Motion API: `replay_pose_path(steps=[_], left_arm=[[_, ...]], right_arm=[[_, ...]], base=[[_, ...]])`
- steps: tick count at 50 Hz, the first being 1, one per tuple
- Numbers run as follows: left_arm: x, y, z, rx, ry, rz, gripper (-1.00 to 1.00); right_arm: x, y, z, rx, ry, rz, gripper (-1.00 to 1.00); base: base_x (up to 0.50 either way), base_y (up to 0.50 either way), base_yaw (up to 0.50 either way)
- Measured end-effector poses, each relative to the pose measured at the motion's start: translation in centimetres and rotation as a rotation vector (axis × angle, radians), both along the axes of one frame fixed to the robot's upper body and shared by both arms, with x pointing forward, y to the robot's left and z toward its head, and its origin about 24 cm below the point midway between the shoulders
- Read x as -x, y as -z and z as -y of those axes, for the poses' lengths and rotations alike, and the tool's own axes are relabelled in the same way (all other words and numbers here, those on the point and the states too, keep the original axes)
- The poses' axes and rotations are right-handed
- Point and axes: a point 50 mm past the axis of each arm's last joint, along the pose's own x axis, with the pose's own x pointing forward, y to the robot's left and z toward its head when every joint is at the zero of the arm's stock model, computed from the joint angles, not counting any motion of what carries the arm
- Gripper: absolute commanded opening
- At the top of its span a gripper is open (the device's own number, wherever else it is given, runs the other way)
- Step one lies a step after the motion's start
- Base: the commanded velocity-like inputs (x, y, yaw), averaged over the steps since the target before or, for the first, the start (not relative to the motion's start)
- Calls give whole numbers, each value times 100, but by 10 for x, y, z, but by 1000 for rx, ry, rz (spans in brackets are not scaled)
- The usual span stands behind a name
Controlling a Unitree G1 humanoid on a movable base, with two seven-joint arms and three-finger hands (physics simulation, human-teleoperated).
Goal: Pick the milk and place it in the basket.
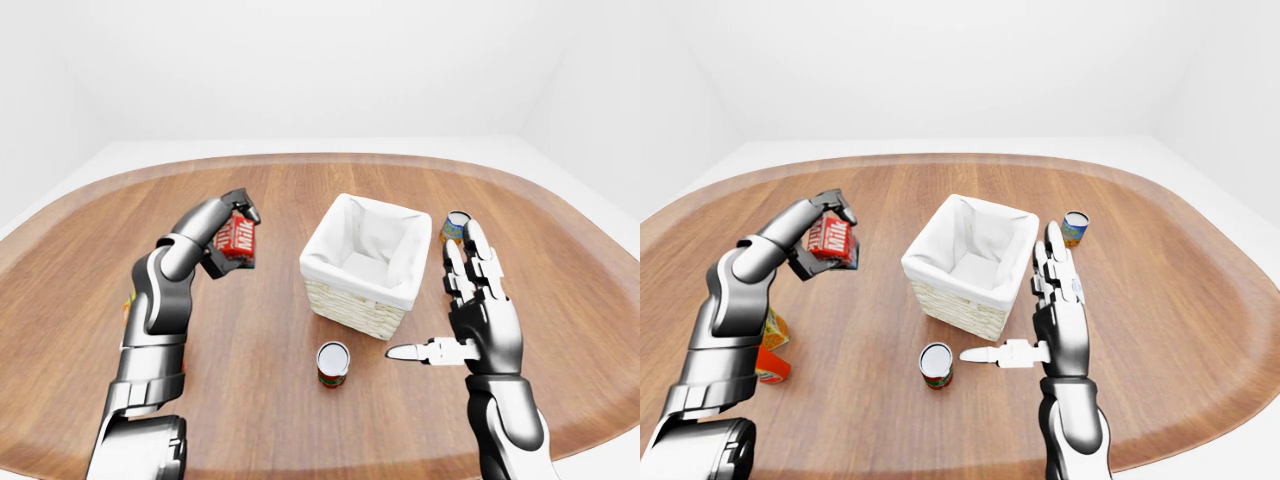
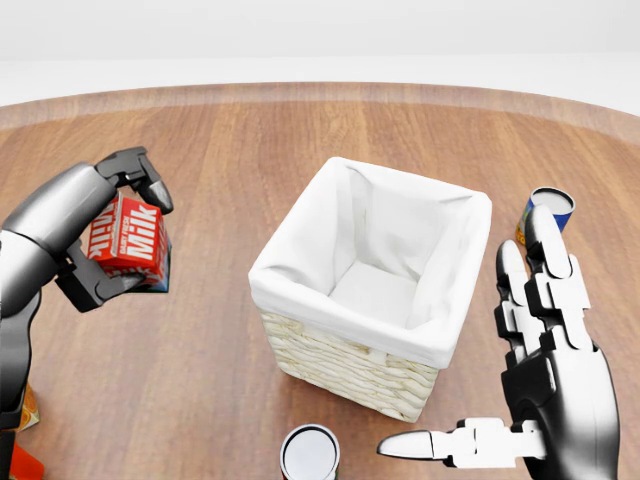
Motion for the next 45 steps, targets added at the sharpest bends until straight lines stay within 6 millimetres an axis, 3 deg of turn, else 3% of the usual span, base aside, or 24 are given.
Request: replay_pose_path(steps=[23,45], left_arm=[[-1,-58,29,-134,104,113,-100],[-10,-89,65,-148,188,179,-100]], right_arm=[[0,0,0,1,0,1,100],[0,1,-1,2,-3,-1,100]], base=[[0,0,0],[0,0,0]])
